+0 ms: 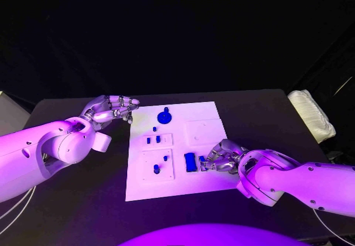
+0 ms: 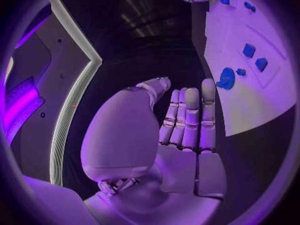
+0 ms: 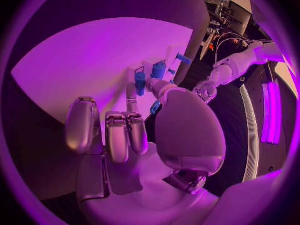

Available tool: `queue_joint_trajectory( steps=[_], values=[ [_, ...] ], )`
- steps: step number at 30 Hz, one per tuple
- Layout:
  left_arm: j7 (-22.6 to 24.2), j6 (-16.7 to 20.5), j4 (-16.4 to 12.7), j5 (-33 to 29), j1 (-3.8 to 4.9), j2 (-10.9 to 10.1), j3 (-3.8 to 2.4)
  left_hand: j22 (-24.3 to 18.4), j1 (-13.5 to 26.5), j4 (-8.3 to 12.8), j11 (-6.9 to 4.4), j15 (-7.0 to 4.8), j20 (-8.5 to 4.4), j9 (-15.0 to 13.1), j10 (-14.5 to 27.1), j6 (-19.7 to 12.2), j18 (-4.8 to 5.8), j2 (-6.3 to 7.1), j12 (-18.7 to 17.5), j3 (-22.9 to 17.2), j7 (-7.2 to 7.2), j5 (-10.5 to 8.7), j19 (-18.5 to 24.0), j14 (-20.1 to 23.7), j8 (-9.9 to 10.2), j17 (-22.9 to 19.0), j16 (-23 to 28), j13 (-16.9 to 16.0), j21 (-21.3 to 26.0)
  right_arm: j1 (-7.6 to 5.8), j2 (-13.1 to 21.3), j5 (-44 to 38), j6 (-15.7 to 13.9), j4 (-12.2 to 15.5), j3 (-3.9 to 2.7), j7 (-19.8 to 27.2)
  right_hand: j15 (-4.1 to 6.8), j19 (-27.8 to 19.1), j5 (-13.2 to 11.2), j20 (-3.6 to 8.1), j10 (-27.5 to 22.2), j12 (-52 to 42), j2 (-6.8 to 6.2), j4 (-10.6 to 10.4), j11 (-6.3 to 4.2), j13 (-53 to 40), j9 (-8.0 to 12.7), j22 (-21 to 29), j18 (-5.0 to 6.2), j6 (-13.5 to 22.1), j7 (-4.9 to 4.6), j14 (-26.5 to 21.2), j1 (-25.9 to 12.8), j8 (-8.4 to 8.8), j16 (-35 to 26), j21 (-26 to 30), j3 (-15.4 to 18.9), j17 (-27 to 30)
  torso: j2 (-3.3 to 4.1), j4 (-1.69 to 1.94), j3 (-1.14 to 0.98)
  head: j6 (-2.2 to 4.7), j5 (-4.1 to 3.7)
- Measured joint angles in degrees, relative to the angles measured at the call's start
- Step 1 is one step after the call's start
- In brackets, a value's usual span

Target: Assemble the parts on the task board

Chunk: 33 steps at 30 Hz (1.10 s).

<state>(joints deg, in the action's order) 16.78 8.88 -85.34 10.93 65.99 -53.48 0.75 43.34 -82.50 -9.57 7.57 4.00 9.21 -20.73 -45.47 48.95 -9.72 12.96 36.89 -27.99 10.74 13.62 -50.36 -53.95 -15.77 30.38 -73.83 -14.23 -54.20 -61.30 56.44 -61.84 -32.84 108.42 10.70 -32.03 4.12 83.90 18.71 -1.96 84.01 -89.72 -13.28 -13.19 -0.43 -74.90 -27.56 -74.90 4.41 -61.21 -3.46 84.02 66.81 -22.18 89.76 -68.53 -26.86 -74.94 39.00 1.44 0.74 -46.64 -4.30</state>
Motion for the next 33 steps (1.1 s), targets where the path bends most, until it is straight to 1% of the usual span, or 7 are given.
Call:
queue_joint_trajectory(
  steps=[5,10,13,16,26,28,33],
  values=[
    [0.0,0.0,0.0,0.0,0.00,0.0,0.00,0.0,0.0,0.0,0.00,0.00,0.00,0.0,0.0,0.0,0.00,0.00,0.0,0.0,0.00,0.00,0.0,0.0,0.0,0.0,0.0,0.0,0.0,0.01,-0.1,0.0,0.2,-0.1,0.01,0.0,0.00,0.0,-0.5,0.00,0.0,0.0,-0.14,-0.2,0.00,-0.1,-0.1,0.0,0.00,0.0,0.01,0.0,-0.5,0.00,0.0,0.0,0.2,0.0,0.00,0.04,0.00,-0.01,-0.04],
    [-0.1,0.0,0.0,0.0,0.00,0.0,0.00,0.0,0.0,-0.2,0.00,0.00,0.00,0.0,0.0,0.0,0.00,0.00,0.0,-0.2,0.00,0.00,0.0,0.0,0.0,0.0,0.0,0.1,0.2,-0.01,-0.1,0.0,0.3,-0.1,0.01,0.1,0.00,0.0,-3.6,0.00,0.0,0.0,-0.90,-1.1,0.00,0.0,-0.2,0.0,0.00,-0.2,0.16,0.0,-1.8,-0.39,0.0,0.2,2.0,0.0,-0.01,0.05,0.00,0.04,-0.03],
    [-0.1,0.0,0.0,0.0,0.00,0.0,0.00,0.0,0.0,-0.2,0.00,0.00,0.00,0.0,0.0,0.0,0.00,0.00,0.0,-0.2,0.00,0.00,0.0,0.0,0.0,0.0,0.0,0.1,0.2,-0.01,-0.2,-0.1,0.3,-0.1,-0.01,0.2,0.00,0.0,-5.4,0.00,0.0,0.0,-0.59,-1.8,0.00,0.0,-0.1,0.0,0.00,-0.3,0.25,0.0,-2.1,-0.37,0.0,0.2,4.1,0.0,-0.01,0.04,-0.01,0.05,0.03],
    [-0.1,0.0,0.0,0.0,0.00,0.0,0.00,0.0,0.0,-0.2,0.00,0.00,0.00,0.0,0.0,0.0,0.00,0.00,0.0,-0.2,0.00,0.00,0.0,0.0,0.0,0.0,0.0,0.1,0.2,-0.01,-0.2,-0.1,0.3,-0.2,-0.01,0.3,0.00,0.0,-4.2,0.00,0.0,0.0,-0.68,-2.5,0.00,0.0,-0.1,0.0,0.00,-0.3,0.26,0.0,-2.7,-0.19,0.0,0.4,6.0,0.0,-0.01,0.04,0.00,0.08,0.04],
    [-0.1,0.0,0.1,0.0,0.00,0.0,0.00,0.0,0.0,-0.2,0.00,0.00,0.00,0.0,0.0,0.0,0.00,0.00,0.0,-0.2,0.00,0.00,0.0,0.0,0.0,0.0,0.0,0.1,0.2,0.01,-0.1,-0.6,0.7,-0.4,0.00,0.8,0.00,0.0,-4.2,0.00,0.0,0.0,-0.82,-2.9,0.00,0.0,0.1,0.0,0.00,-0.3,0.25,0.0,-2.8,-0.18,0.0,0.4,7.3,0.0,-0.01,0.01,0.00,0.05,0.03],
    [-0.2,0.0,0.2,0.0,0.00,0.0,0.00,0.0,0.0,-0.2,0.00,0.00,0.00,0.0,0.0,0.0,-0.01,0.00,0.0,-0.2,0.00,0.00,0.0,0.0,0.0,0.0,0.0,0.1,0.2,0.01,-0.1,-0.7,0.8,-0.4,0.00,0.9,0.00,0.0,-5.0,0.00,0.0,0.0,-0.80,-2.5,0.00,0.0,0.1,0.0,0.00,-0.2,0.16,0.0,-2.8,-0.17,0.0,0.7,7.8,0.0,-0.01,0.01,0.00,0.05,0.01],
    [-0.2,0.0,0.2,0.0,0.00,0.1,0.00,0.0,0.0,-0.2,0.00,0.00,0.00,0.0,0.0,0.0,0.00,0.00,0.0,-0.2,0.00,0.00,0.0,0.0,0.0,0.0,0.0,0.1,0.2,0.02,0.2,-1.1,1.3,-0.4,0.02,1.2,0.00,0.0,-8.6,0.00,0.0,0.0,-0.04,-1.7,0.00,0.0,0.1,0.0,0.00,-0.2,0.16,0.0,0.8,0.05,0.0,0.7,9.8,0.0,-0.01,0.01,0.00,0.01,0.02]
  ],
)
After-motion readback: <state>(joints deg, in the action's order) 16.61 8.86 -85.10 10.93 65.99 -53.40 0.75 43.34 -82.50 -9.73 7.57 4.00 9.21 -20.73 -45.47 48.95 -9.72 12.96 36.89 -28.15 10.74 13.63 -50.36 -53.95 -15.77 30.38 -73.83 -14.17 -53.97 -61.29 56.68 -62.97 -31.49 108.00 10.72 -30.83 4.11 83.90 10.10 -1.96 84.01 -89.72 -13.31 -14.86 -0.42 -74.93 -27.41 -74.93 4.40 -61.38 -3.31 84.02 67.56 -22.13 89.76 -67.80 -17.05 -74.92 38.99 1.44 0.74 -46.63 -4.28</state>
